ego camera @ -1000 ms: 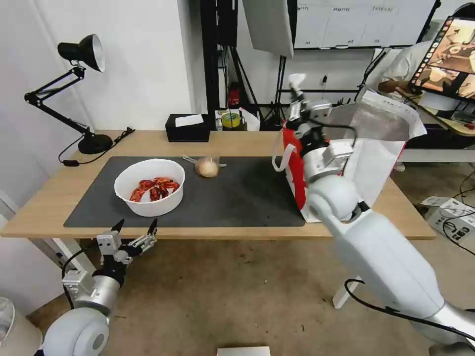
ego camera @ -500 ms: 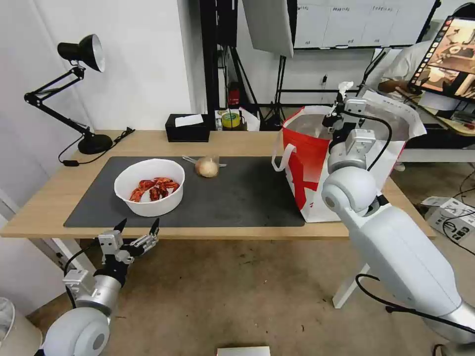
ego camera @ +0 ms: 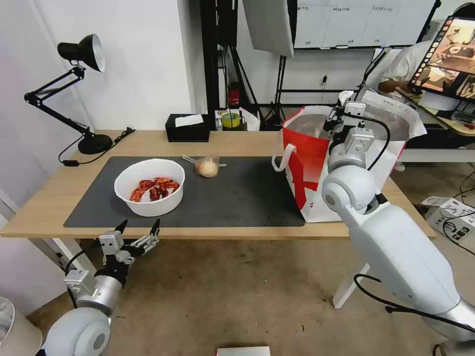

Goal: Pick up the trash from the table and place it into the takeout bag.

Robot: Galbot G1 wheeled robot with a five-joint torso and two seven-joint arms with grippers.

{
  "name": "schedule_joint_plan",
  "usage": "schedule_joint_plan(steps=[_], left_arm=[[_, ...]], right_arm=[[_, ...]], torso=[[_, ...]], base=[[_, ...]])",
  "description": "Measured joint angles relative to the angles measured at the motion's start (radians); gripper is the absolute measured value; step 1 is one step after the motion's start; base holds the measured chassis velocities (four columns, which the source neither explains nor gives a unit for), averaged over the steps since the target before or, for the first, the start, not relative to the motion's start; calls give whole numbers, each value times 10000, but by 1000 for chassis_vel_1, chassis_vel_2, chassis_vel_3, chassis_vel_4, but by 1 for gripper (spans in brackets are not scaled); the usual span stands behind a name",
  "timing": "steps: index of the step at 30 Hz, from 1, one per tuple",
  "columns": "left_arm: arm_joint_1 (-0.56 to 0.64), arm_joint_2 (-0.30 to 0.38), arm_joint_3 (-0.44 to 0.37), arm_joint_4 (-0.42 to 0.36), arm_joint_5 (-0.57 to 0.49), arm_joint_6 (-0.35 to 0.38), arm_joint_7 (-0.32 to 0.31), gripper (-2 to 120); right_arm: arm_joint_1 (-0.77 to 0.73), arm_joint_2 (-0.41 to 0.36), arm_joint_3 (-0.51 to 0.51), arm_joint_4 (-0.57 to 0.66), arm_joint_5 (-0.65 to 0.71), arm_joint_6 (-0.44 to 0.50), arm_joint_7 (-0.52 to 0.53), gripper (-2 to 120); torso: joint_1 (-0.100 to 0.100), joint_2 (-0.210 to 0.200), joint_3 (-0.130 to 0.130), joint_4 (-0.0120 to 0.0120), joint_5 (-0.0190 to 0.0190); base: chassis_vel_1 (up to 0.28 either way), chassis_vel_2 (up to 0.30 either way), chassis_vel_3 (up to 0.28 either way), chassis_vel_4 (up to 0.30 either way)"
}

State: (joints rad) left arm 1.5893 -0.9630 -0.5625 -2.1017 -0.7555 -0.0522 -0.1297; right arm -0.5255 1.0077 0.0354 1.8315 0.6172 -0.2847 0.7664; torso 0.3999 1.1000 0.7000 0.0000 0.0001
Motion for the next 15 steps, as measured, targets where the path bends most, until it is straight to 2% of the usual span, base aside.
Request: schedule_joint_plan(steps=[1, 4, 5, 8, 9, 12, 13, 15], left_arm=[[0, 0, 0, 0, 0, 0, 0, 100], [-2, 20, 34, -61, -27, 8, 15, 100], [-2, 20, 34, -61, -27, 8, 15, 100], [1, 28, 43, -61, -27, 10, 17, 100], [1, 28, 43, -61, -27, 10, 17, 100], [15, 22, 14, -69, -29, 10, 17, 100], [15, 22, 14, -69, -29, 10, 17, 100], [12, 26, -10, -103, -42, 11, 17, 100]], right_arm=[[0, 0, 0, 0, 0, 0, 0, 28], [1, 0, -24, 3, -4, -109, 3, 41], [1, 0, -24, 3, -4, -109, 3, 41], [1, 0, -56, 35, -11, -194, 0, 54], [1, 0, -56, 35, -11, -194, 0, 54], [18, -6, -86, 66, -3, -215, -22, 71], [18, -6, -86, 66, -3, -215, -22, 71], [25, -6, -112, 117, 42, -223, -35, 80]], torso=[[0, 0, 0, 0, 0], [0, 0, 0, 0, -1], [0, 0, 0, 0, -1], [0, -1, 0, 0, -2], [0, -1, 0, 0, -2], [0, -1, 0, 0, -2], [0, -1, 0, 0, -2], [1, 0, 0, 0, -1]], base=[[0, 0, 0, 0], [0, 0, 0, 0], [0, 0, 0, 0], [0, 0, 0, 0], [0, 0, 0, 0], [0, 0, 0, 0], [0, 0, 0, 0], [0, 0, 0, 0]])
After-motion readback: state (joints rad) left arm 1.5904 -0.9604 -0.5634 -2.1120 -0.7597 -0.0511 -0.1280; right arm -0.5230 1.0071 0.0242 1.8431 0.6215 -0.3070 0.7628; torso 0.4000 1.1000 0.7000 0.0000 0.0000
